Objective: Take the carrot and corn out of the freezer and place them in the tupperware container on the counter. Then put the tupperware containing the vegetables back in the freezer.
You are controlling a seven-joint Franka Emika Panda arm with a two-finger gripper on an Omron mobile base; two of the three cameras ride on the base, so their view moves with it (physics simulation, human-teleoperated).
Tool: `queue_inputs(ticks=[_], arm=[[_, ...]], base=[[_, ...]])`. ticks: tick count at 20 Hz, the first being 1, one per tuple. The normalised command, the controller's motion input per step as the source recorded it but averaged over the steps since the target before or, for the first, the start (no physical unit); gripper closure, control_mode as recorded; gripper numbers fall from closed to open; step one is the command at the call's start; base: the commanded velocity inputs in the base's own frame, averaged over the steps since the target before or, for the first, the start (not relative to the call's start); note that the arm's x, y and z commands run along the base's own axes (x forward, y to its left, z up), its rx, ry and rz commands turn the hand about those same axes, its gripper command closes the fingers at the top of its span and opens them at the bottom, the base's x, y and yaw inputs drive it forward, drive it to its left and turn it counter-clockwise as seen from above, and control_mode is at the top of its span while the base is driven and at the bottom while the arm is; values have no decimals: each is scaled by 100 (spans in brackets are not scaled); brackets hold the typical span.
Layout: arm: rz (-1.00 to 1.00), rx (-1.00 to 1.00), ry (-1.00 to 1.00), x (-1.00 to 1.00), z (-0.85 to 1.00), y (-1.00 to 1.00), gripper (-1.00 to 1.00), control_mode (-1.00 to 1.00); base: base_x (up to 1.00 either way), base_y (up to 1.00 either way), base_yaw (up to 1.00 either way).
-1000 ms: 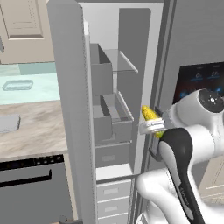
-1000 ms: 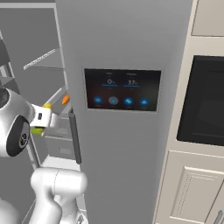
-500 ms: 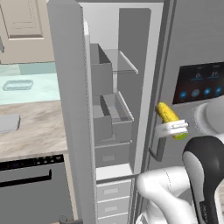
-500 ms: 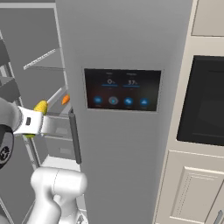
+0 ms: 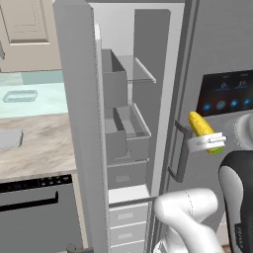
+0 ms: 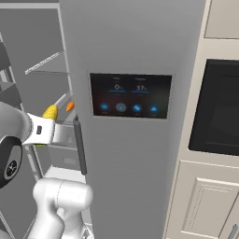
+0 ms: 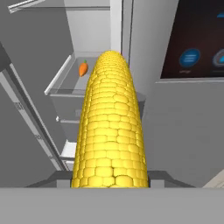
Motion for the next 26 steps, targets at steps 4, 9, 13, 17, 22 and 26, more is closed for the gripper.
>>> queue_inputs(ticks=[4, 9, 13, 17, 22, 26], arm=[[0, 0, 0, 0, 0, -13, 100, -100], [0, 0, 0, 0, 0, 0, 100, -100], [0, 0, 0, 0, 0, 0, 100, -100], [0, 0, 0, 0, 0, 0, 100, 100], [0, 0, 0, 0, 0, 0, 100, 100], [0, 0, 0, 0, 0, 0, 100, 100]], base=[[0, 0, 0], [0, 0, 0], [0, 0, 0], [-4, 0, 0], [-58, 0, 0], [-77, 0, 0]])
